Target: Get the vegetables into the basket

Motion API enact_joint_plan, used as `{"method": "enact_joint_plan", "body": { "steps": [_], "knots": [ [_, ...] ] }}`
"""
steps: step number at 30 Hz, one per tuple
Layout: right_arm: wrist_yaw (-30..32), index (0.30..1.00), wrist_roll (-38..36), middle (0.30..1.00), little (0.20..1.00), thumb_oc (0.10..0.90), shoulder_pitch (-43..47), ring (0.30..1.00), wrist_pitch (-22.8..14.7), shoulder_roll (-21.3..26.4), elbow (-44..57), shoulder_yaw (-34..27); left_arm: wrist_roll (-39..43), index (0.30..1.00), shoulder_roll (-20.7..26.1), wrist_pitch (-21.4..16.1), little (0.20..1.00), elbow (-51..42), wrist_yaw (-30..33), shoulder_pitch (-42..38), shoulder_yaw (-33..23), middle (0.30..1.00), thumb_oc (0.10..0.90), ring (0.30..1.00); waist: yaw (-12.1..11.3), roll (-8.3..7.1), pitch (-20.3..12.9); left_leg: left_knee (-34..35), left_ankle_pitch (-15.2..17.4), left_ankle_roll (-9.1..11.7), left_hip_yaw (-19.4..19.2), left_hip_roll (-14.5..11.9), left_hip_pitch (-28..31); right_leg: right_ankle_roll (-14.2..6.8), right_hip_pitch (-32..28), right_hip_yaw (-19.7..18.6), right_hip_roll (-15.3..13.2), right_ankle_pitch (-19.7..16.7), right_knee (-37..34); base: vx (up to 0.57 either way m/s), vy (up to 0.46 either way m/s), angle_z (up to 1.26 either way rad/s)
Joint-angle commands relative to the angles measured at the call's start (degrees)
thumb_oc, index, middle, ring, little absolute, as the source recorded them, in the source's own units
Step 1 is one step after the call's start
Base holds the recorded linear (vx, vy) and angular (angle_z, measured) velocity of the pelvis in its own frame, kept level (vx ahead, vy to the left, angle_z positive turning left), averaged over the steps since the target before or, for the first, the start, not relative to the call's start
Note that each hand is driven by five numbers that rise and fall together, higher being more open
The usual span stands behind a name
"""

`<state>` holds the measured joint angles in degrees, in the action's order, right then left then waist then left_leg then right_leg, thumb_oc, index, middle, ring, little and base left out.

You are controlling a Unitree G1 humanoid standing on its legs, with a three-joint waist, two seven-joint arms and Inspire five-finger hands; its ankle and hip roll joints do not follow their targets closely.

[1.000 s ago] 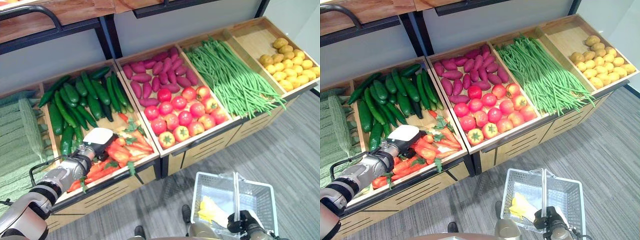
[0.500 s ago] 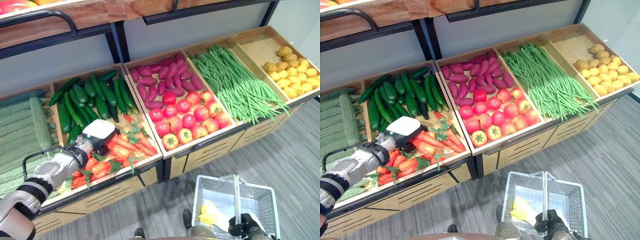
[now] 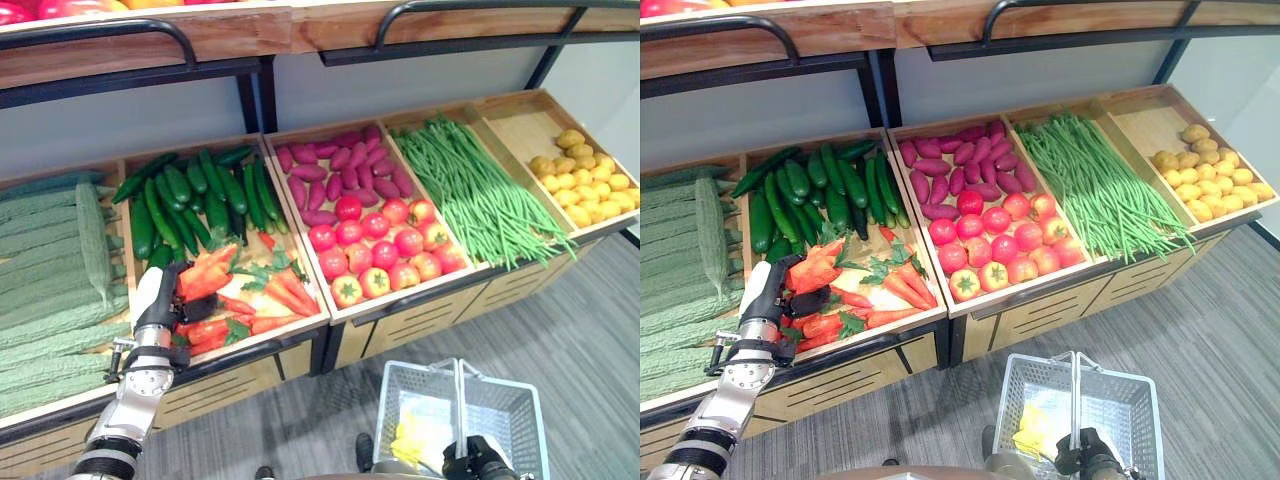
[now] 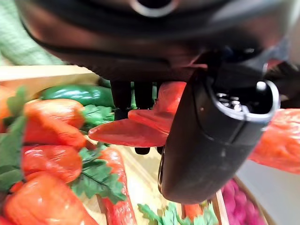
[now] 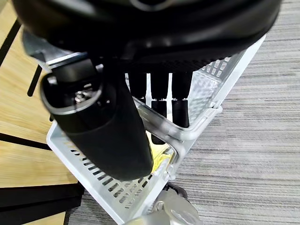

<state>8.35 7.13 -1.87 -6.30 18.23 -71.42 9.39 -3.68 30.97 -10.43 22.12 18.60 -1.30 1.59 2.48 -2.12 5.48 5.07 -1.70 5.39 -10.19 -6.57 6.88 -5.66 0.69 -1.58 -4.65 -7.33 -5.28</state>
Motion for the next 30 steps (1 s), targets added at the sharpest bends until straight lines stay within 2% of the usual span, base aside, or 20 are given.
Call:
{"method": "enact_joint_plan", "body": {
  "steps": [1, 11, 16, 18, 20, 24, 26, 27, 28, 30],
  "knots": [
    [1.4, 0.3, 2.8, 0.3, 0.3, 0.4, -0.3, 0.3, -0.5, 2.8, -1.5, 2.5, 2.2, 0.3, 4.6, -5.8, 0.3, -7.9, 5.4, -9.6, -3.1, 0.3, 0.4, 0.3, 1.0, -1.73, -2.1, -0.1, 2.3, 0.0, 2.2, 0.8, -0.4, -3.7, -1.7, 2.3, -3.9, 0.8, 0.3, 0.0, 0.0, 0.0],
    [1.2, 0.3, 2.5, 0.3, 0.3, 0.4, -0.8, 0.3, -0.5, 2.9, -1.4, 2.4, 2.0, 0.3, 4.1, -6.2, 0.3, -13.4, 3.5, -7.2, -2.3, 0.3, 0.4, 0.3, 0.8, -1.8, -2.4, -0.1, 2.8, -0.4, 1.5, 1.0, 0.4, -3.8, -1.9, 2.0, -4.2, 0.9, 0.3, 0.01, 0.01, -0.01],
    [1.2, 0.3, 0.9, 0.3, 0.3, 0.4, -0.4, 0.3, -0.4, 3.1, -1.5, 0.9, 2.9, 0.3, 4.7, -6.7, 0.3, -16.5, 1.5, -5.8, -1.9, 0.3, 0.4, 0.3, 0.3, -2.3, -1.4, -0.2, 2.8, -1.3, 0.2, 1.7, 1.0, -4.2, -1.4, 0.8, -4.5, 0.4, 0.3, -0.01, 0.052, -0.09],
    [1.3, 0.3, 0.1, 0.3, 0.3, 0.4, 0.2, 0.3, -0.4, 3.2, -1.6, 0.4, 3.9, 0.3, 4.8, -7.1, 0.3, -17.6, 0.8, -5.9, -1.5, 0.3, 0.4, 0.3, 0.1, -2.79, -0.4, -3.1, 3.7, -1.7, -0.1, 2.1, -0.6, -4.5, -0.8, 0.2, -5.0, 0.0, 0.8, -0.07, 0.064, -0.14],
    [1.4, 0.3, -1.2, 0.3, 0.3, 0.4, 0.0, 0.3, -0.3, 3.0, -1.7, -0.5, 4.8, 0.3, 5.3, -7.6, 0.3, -19.2, 0.0, -6.0, -0.8, 0.3, 0.4, 0.3, 0.1, -3.32, 0.3, -4.5, 4.7, -2.4, -0.6, 3.0, -1.9, -5.3, 0.5, -0.7, -5.8, -0.9, 1.8, -0.06, 0.124, -0.1],
    [1.3, 0.3, -1.8, 0.3, 0.3, 0.4, -0.1, 0.3, -0.2, 3.1, -1.1, -1.0, 5.5, 0.3, 5.8, -8.0, 0.3, -21.0, -0.9, -6.6, -0.2, 0.3, 0.4, 0.3, 0.4, -3.9, 0.7, -3.9, 4.6, -3.2, -1.6, 4.1, -2.5, -6.4, 2.7, -2.0, -6.7, -3.2, 2.7, -0.07, 0.116, -0.21],
    [1.7, 0.3, -2.5, 0.3, 0.3, 0.4, 0.7, 0.3, 0.0, 3.0, -0.7, -1.3, 5.3, 0.3, 6.4, -8.4, 0.3, -22.3, -0.9, -7.5, 0.7, 0.3, 0.4, 0.3, 0.8, -4.46, 1.2, -3.3, 4.5, -3.8, -3.5, 5.1, -3.1, -7.7, 5.3, -4.3, -7.2, -6.5, 2.3, -0.12, 0.139, -0.3],
    [1.7, 0.3, -2.6, 0.3, 0.3, 0.4, 0.9, 0.3, 0.0, 2.8, -0.7, -1.1, 5.2, 0.3, 6.6, -8.5, 0.3, -22.4, -0.8, -7.5, 0.5, 0.3, 0.4, 0.3, 0.7, -4.47, 1.4, -3.4, 4.5, -3.9, -4.1, 5.1, -3.3, -7.7, 5.9, -4.4, -7.1, -6.5, 2.3, -0.1, 0.072, -0.26],
    [1.6, 0.3, -2.5, 0.3, 0.3, 0.4, 1.0, 0.3, 0.1, 2.6, -0.7, -0.8, 5.2, 0.3, 6.7, -8.6, 0.3, -22.7, -0.7, -7.2, 0.4, 0.3, 0.4, 0.3, 0.3, -4.37, 1.8, -3.6, 4.9, -4.2, -5.1, 4.7, -3.2, -7.6, 6.4, -3.2, -7.1, -5.9, 3.3, -0.11, 0.038, -0.4],
    [1.6, 0.3, -2.4, 0.3, 0.3, 0.4, 1.6, 0.3, 0.2, 2.3, -1.1, -0.5, 5.2, 0.3, 7.0, -8.4, 0.3, -23.5, -0.7, -7.1, -0.2, 0.3, 0.4, 0.3, -1.5, -3.89, 2.1, -4.1, 4.7, -4.6, -7.0, 3.9, -4.1, -5.8, 7.0, 3.8, -7.9, -2.8, 8.1, -0.15, 0.029, -0.95]
  ]
}}
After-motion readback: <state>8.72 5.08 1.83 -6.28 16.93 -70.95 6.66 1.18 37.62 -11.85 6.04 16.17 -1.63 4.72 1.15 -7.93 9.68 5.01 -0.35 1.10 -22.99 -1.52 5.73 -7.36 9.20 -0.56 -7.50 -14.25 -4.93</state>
